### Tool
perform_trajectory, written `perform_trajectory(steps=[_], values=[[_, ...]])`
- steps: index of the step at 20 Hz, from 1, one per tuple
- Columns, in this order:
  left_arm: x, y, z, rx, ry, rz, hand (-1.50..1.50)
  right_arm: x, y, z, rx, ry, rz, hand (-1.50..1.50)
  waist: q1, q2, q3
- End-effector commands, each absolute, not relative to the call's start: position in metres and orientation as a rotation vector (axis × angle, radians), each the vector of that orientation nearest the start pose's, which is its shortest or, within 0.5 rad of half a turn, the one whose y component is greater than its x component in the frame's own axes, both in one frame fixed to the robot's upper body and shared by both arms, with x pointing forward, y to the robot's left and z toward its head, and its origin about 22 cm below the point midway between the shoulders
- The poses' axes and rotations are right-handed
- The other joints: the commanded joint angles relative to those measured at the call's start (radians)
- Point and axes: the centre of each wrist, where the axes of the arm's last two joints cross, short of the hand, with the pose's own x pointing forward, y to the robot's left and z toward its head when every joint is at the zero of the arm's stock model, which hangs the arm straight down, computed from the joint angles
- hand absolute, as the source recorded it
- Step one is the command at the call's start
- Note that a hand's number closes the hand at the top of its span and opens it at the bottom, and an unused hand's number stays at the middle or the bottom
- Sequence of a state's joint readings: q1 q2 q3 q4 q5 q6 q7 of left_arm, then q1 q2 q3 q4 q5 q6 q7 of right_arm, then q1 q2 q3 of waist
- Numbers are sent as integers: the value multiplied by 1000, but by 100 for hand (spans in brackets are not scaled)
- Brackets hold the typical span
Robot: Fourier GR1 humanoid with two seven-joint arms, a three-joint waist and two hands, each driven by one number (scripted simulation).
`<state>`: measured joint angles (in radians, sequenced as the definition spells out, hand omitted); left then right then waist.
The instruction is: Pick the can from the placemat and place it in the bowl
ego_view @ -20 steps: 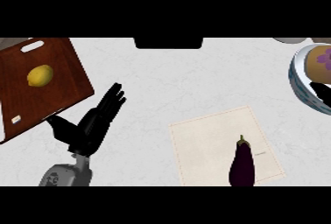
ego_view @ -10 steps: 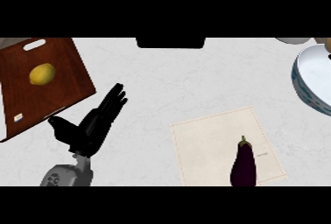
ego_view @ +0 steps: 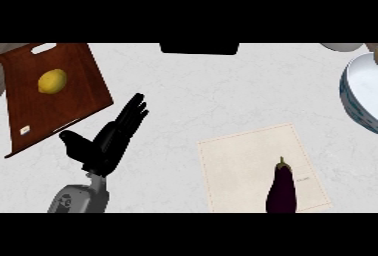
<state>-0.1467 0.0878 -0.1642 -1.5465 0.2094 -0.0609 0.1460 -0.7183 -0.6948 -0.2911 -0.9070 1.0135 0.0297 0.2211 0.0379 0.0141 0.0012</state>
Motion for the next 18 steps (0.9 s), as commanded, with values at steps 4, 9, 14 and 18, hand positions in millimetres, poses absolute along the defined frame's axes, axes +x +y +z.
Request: perform_trajectory(steps=[4,9,14,18], values=[[268,196,26,-290,-1492,-172,0,384,-455,161,-1331,-891,471,-150,8,2,1],[279,169,42,-315,-1504,-174,0,373,-478,153,-1245,-1076,400,-150,1,6,4],[268,192,23,-295,-1483,-142,0,384,-463,155,-1133,-1376,50,-150,-13,-2,4],[266,203,21,-268,-1480,-139,0,380,-467,167,-1071,-1673,-147,-150,-38,-15,3]])
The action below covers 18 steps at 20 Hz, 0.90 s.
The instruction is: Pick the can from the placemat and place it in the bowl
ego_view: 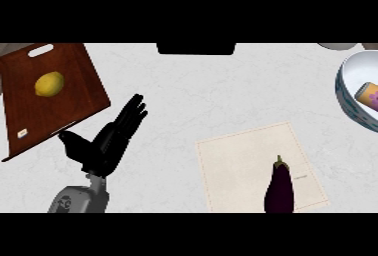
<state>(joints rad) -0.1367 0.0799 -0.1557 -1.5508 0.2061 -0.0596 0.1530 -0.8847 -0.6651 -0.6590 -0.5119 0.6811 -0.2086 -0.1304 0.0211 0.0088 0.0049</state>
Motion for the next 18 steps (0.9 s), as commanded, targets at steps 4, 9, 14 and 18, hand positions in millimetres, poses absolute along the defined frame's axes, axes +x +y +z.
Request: perform_trajectory(steps=[4,9,14,18], values=[[257,217,11,-246,-1466,-101,0,360,-477,150,-953,-1829,-168,-150,-54,-24,-5],[252,226,14,-238,-1466,-82,0,326,-487,148,-845,-1918,-194,-150,-79,-34,-8],[247,216,11,-191,-1450,-43,0,283,-484,125,-802,-2007,-152,-150,-125,-47,-10],[243,236,13,-165,-1434,-19,0,227,-486,88,-782,-2011,-126,150,-159,-53,-10]])
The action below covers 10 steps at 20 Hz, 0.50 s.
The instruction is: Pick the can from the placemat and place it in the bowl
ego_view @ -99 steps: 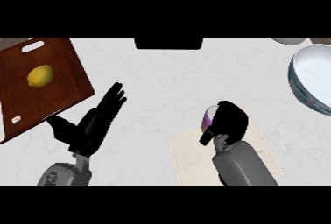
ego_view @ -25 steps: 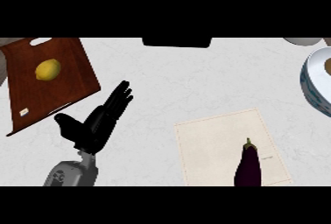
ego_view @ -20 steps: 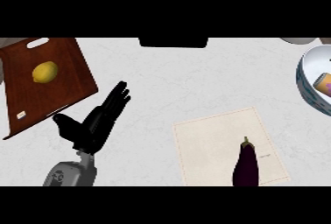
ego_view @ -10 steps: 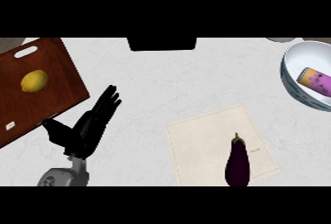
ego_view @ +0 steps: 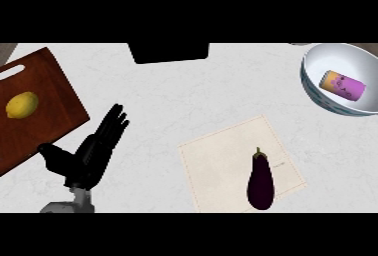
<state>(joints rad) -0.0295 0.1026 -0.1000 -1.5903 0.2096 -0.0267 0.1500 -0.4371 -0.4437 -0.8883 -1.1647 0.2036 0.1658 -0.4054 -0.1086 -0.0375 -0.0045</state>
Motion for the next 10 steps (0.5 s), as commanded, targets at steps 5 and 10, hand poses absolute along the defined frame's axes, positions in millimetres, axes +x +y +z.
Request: perform_trajectory(steps=[5,10], values=[[238,239,7,-160,-1448,-2,0,155,-464,42,-744,-1961,-94,150,-51,-3,-2],[237,237,12,-160,-1463,3,0,54,-438,2,-662,-1869,-53,150,-59,5,0]])
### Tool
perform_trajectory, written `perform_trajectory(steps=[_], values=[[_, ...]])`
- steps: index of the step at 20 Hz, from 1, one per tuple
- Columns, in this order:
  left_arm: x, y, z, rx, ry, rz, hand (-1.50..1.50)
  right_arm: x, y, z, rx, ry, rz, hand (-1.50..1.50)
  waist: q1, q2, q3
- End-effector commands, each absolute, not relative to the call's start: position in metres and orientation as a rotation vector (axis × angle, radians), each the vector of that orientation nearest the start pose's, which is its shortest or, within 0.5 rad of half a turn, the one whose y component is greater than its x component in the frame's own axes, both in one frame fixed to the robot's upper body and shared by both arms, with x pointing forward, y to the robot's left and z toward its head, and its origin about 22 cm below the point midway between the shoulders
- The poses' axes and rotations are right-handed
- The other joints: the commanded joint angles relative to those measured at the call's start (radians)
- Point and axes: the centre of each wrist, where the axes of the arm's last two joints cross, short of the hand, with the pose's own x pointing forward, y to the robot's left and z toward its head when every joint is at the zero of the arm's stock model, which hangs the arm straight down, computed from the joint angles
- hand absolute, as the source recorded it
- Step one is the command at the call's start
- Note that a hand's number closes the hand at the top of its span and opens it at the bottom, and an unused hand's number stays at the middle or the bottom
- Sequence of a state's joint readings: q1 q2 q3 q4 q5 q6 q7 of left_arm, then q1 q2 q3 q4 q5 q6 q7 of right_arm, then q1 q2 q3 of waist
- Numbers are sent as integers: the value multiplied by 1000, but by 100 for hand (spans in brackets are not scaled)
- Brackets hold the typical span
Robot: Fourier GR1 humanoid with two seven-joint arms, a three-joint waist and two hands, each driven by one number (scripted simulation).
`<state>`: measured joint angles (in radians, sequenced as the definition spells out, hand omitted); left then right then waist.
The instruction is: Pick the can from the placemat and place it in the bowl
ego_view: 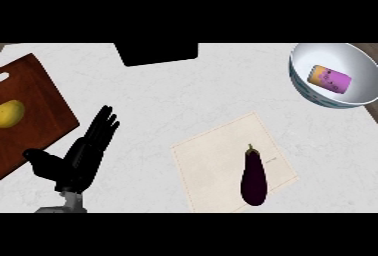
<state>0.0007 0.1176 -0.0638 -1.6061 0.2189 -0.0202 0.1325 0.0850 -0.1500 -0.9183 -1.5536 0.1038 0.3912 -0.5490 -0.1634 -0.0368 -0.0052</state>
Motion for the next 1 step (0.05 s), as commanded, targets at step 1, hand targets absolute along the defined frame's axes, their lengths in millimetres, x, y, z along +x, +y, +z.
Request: perform_trajectory(steps=[1], values=[[242,244,15,-147,-1464,1,0,40,-430,-4,-626,-1860,-37,150,10,12,2]])
